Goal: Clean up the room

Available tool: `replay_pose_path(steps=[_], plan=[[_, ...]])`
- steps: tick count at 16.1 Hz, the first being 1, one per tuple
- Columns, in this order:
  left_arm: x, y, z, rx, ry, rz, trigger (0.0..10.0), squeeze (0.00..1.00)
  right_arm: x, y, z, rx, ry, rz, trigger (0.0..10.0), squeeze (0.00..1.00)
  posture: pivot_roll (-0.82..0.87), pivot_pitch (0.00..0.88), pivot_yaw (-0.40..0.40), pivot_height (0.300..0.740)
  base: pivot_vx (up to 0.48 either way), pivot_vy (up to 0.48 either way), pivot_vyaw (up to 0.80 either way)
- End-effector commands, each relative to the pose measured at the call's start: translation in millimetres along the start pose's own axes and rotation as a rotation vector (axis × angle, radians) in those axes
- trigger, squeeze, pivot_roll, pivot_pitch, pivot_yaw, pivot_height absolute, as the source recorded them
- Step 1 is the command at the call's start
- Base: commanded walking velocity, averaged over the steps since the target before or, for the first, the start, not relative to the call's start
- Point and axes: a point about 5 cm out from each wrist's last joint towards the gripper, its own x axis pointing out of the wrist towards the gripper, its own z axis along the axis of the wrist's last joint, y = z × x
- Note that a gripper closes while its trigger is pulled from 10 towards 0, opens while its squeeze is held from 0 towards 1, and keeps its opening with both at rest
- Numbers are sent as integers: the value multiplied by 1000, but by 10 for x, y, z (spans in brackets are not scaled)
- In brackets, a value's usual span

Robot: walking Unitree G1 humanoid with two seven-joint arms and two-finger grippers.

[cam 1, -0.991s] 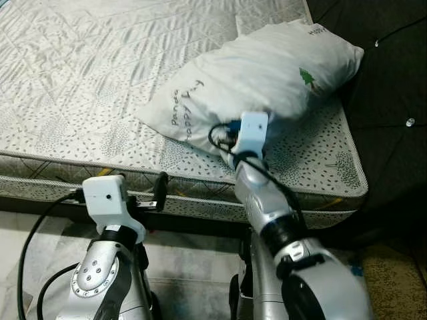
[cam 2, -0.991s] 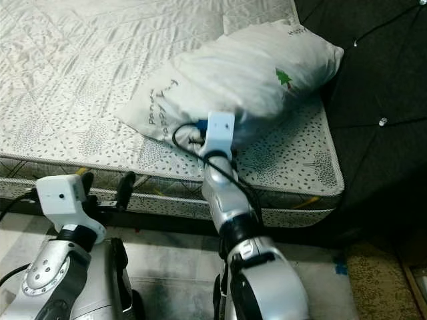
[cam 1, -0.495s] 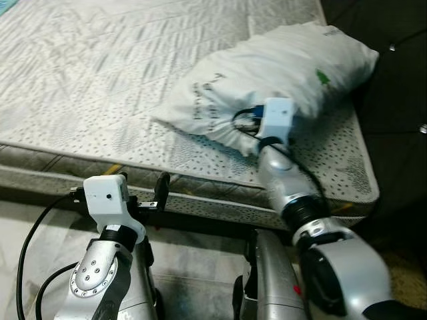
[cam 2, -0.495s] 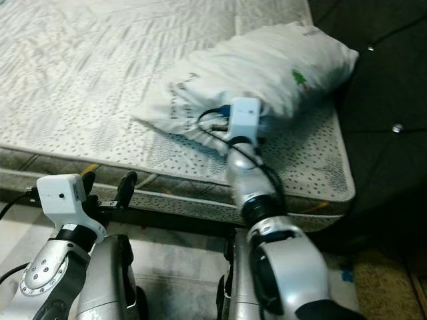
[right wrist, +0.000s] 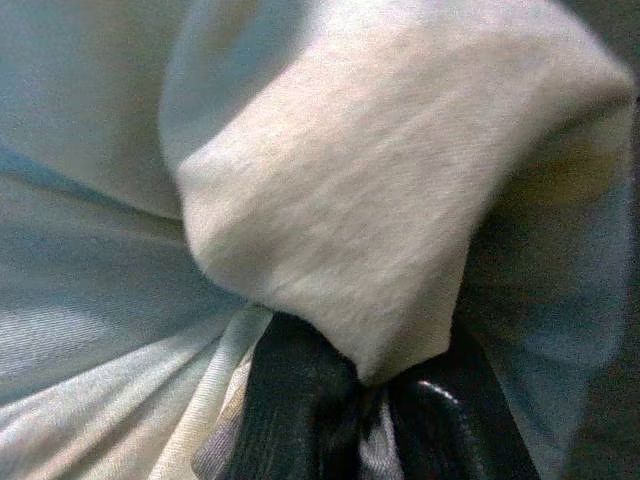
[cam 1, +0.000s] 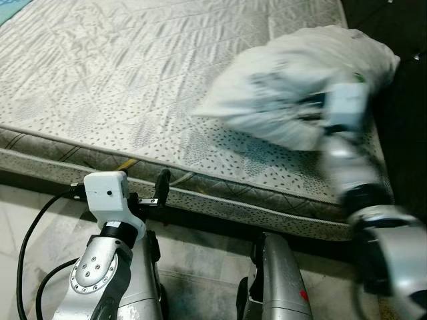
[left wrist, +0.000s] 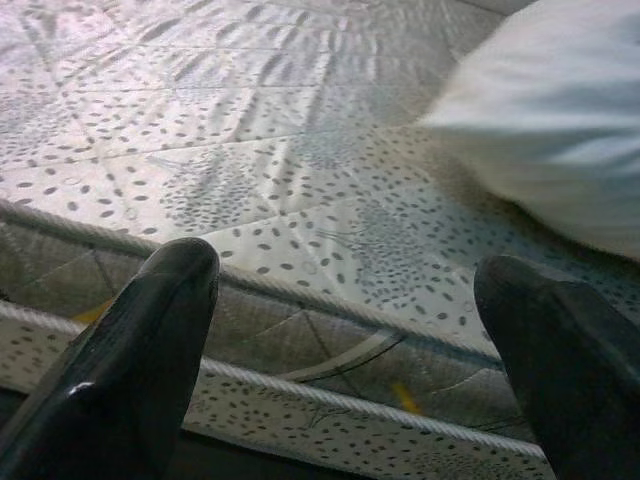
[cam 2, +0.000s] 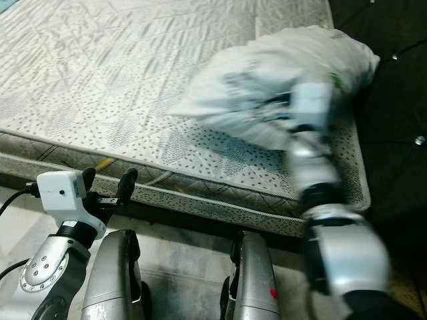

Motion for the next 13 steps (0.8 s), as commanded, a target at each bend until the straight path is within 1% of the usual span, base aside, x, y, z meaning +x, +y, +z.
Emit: replay_pose_path(steps=[1, 2, 3, 4, 5, 7, 8, 11, 13], plan=[[-2, 5, -30, 0, 12, 1, 10000, 0, 84, -445, 173, 7, -46, -151, 0, 0, 72, 199, -65, 528, 0, 0, 0], [9, 0, -37, 0, 13, -2, 10000, 0, 98, -649, 222, -30, -58, -194, 0, 0, 68, 198, -63, 528, 0, 0, 0], [16, 0, -38, 0, 12, -2, 10000, 0, 102, -755, 257, -52, -67, -217, 0, 0, 66, 197, -61, 528, 0, 0, 0], [26, 7, -36, 2, 10, -1, 10000, 0, 99, -904, 292, -79, -74, -252, 0, 0, 63, 195, -59, 528, 0, 0, 0], [31, 11, -35, 3, 10, -1, 10000, 0, 97, -947, 301, -90, -74, -264, 0, 0, 62, 195, -58, 528, 0, 0, 0], [39, 21, -35, 4, 8, 2, 10000, 0, 66, -1174, 311, -133, -72, -331, 0, 0, 54, 192, -51, 528, 0, 0, 0], [45, 11, -38, 3, 8, -1, 10000, 0, 46, -1257, 292, -132, -65, -350, 0, 0, 50, 190, -49, 528, 0, 0, 0], [70, -3, -41, 2, 5, -9, 10000, 0, 8, -1239, 171, -154, -47, -305, 0, 0, 44, 185, -47, 528, 0, 0, 0], [87, 7, -46, 3, 5, -12, 10000, 0, -71, -1088, -79, -160, -11, -211, 0, 0, 39, 182, -44, 528, 0, 0, 0]])
